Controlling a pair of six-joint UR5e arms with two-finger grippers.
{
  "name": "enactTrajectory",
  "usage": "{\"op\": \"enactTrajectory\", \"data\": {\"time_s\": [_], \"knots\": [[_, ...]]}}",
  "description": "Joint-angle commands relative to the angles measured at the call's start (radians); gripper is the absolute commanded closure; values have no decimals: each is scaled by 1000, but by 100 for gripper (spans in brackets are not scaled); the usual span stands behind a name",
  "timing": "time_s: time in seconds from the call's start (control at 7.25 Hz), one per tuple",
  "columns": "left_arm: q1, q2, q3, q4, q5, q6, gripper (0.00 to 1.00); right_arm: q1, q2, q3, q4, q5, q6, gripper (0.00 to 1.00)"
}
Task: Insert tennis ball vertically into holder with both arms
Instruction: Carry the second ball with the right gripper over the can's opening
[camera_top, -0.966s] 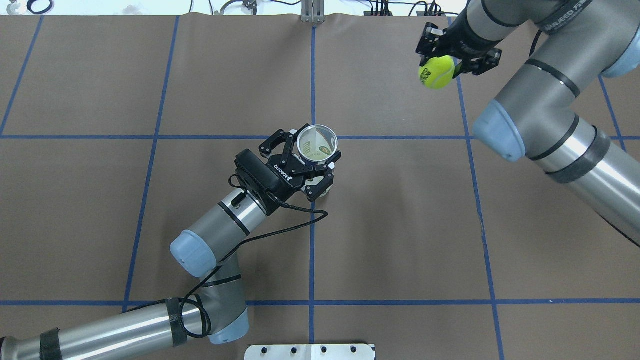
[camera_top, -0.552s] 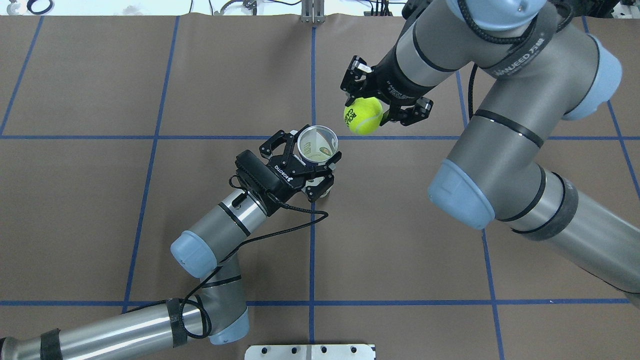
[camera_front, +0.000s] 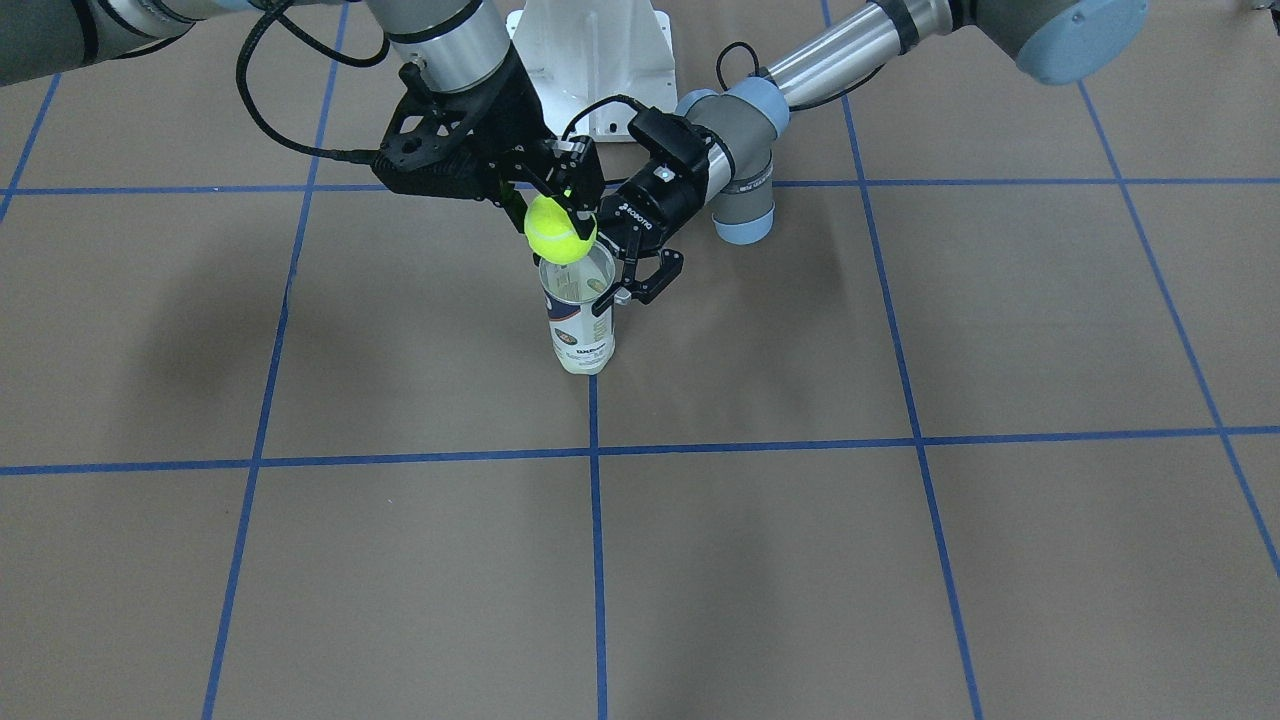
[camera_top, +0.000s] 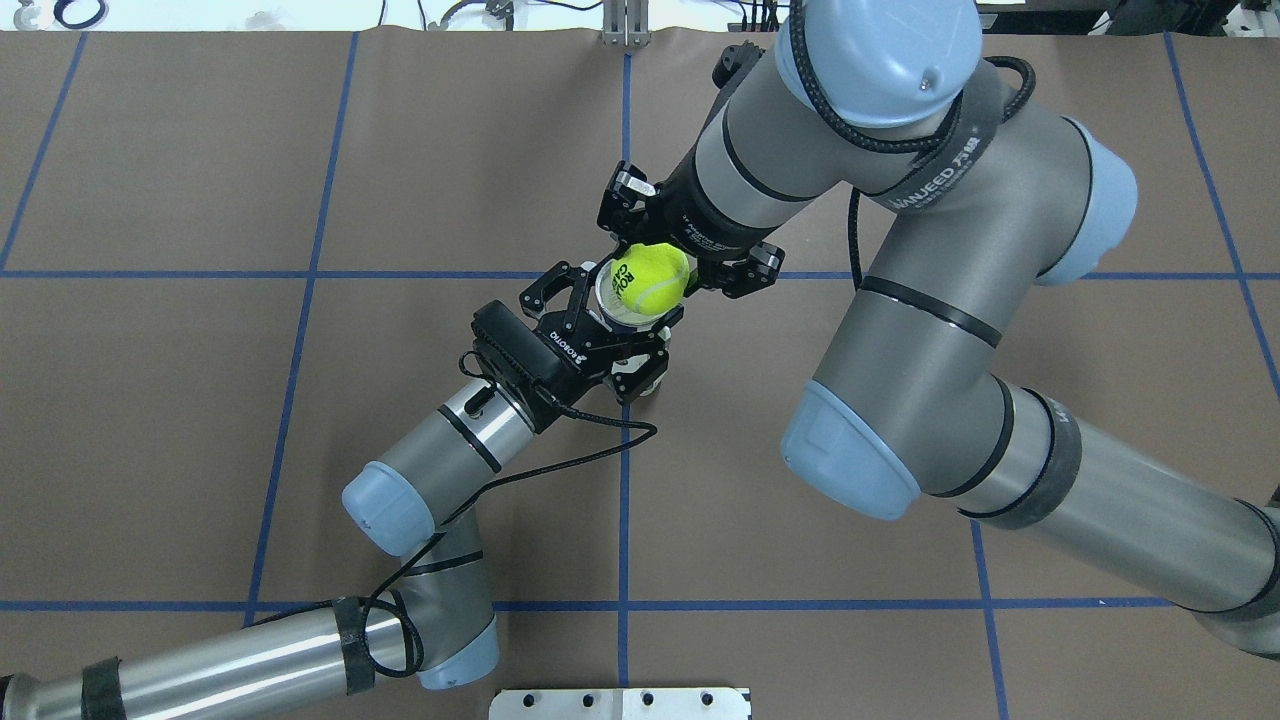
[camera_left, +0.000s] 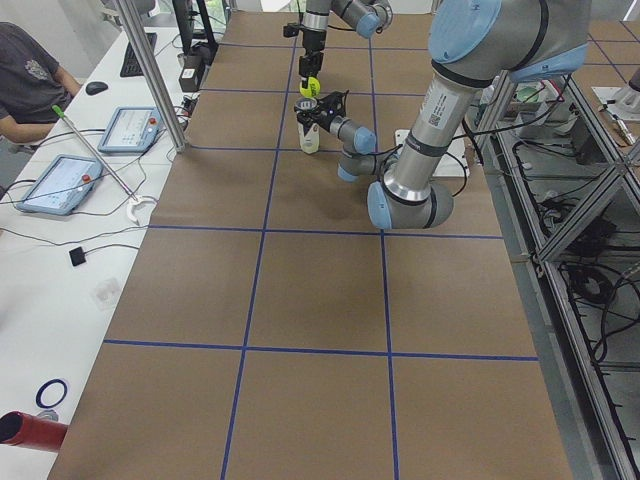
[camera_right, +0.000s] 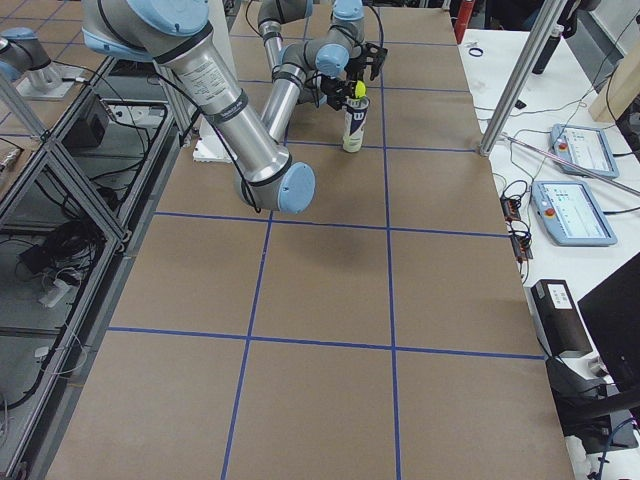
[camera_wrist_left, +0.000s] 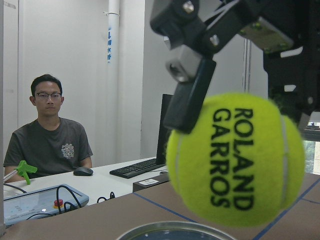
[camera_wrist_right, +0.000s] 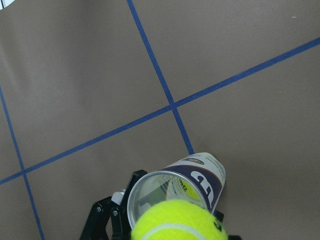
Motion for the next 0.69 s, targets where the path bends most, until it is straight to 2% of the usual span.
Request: {"op": "enactTrajectory", "data": {"time_s": [0.0, 0.55], "knots": [[0, -2, 0, 1, 0, 0, 15, -2, 27, -36, 0, -2, -1, 100], [2, 0, 2, 0, 0, 0, 15, -2, 29, -58, 2, -15, -11, 100]]}}
